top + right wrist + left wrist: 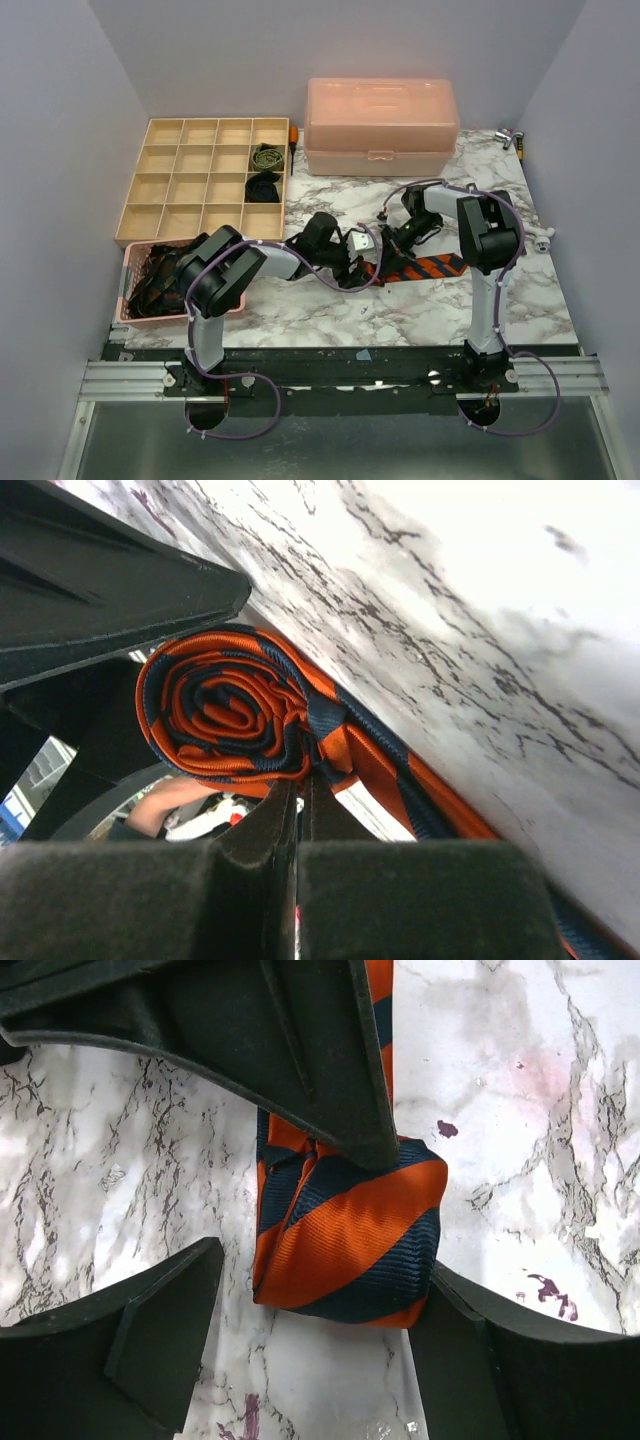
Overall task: Roll the ties
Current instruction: Roll the tie at the center of the board.
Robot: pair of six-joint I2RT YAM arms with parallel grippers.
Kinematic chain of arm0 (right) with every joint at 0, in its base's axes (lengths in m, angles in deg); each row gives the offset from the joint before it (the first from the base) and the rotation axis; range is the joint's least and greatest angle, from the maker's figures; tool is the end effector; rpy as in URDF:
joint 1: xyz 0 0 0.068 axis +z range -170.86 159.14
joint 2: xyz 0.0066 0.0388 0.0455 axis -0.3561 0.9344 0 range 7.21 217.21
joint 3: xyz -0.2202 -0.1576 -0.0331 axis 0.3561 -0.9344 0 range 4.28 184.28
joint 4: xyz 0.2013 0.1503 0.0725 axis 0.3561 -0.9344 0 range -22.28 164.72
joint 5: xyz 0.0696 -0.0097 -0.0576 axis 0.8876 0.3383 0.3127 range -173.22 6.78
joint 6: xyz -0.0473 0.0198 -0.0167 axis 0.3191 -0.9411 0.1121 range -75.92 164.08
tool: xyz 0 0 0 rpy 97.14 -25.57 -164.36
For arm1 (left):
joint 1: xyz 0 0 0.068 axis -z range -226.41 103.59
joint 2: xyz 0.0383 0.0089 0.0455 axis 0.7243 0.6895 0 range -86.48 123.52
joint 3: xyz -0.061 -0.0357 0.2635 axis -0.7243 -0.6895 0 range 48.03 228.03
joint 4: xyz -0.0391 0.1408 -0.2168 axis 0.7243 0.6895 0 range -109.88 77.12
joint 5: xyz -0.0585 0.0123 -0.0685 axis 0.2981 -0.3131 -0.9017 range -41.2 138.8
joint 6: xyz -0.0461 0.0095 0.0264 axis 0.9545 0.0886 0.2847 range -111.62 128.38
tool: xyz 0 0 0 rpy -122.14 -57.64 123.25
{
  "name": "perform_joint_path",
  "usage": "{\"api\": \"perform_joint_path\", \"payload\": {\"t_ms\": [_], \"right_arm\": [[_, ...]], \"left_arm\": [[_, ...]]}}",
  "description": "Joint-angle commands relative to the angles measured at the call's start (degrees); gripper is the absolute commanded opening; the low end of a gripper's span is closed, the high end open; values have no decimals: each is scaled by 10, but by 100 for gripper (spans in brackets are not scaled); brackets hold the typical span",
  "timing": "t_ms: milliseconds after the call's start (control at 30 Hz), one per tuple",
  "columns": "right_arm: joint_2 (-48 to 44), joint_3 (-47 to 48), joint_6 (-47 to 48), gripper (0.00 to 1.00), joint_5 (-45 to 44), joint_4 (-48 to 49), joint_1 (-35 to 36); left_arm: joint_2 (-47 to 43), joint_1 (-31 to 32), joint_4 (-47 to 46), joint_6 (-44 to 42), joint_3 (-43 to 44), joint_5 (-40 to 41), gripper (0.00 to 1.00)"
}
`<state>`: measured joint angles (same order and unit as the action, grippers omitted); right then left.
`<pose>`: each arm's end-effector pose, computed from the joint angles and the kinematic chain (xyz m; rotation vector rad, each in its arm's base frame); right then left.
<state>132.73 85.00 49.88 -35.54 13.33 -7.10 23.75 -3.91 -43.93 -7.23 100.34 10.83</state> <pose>0.3456 0.1117 0.1042 0.2799 -2.5827 -1.1173 0.2631 -0.2709 0.1286 1.3856 1.6839 -0.9835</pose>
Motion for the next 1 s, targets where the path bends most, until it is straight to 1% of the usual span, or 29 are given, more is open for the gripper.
{"api": "perform_joint_path", "payload": {"t_ms": [0, 233, 267, 333, 467, 567, 600, 667, 700, 767, 833, 967], "right_arm": [[69, -5, 14, 0, -225, 118, 5], [82, 10, 16, 0, -221, 101, 5], [83, 11, 17, 0, -219, 98, 4], [82, 12, 19, 0, -215, 96, 5], [73, 21, 24, 0, -197, 89, 5], [47, 29, 37, 1, -158, 69, 3], [31, 32, 41, 5, -142, 60, 0], [-5, 34, 44, 17, -99, 43, -18], [-21, 33, 42, 20, -82, 41, -29], [-57, 21, 28, 22, -63, 54, -48], [-79, 3, 11, 22, -69, 81, -51], [-103, -58, -54, 18, -60, 168, -51]], "left_arm": [[-12, -3, -37, 3, -1, -25, 73], [4, 5, -67, 10, 8, -56, 71], [6, 6, -66, 7, 10, -57, 69], [11, 10, -47, -5, 18, -57, 56], [15, 13, -15, -26, 21, -54, 40], [17, 12, 33, -40, 24, -48, 20], [16, 10, 43, -44, 21, -48, 15], [11, 6, 58, -47, 11, -46, 6], [10, 4, 64, -49, 4, -50, 4], [6, 2, 71, -56, -4, -49, 3], [5, 1, 74, -59, -7, -51, 2], [5, 1, 80, -57, 1, -57, 1]]}}
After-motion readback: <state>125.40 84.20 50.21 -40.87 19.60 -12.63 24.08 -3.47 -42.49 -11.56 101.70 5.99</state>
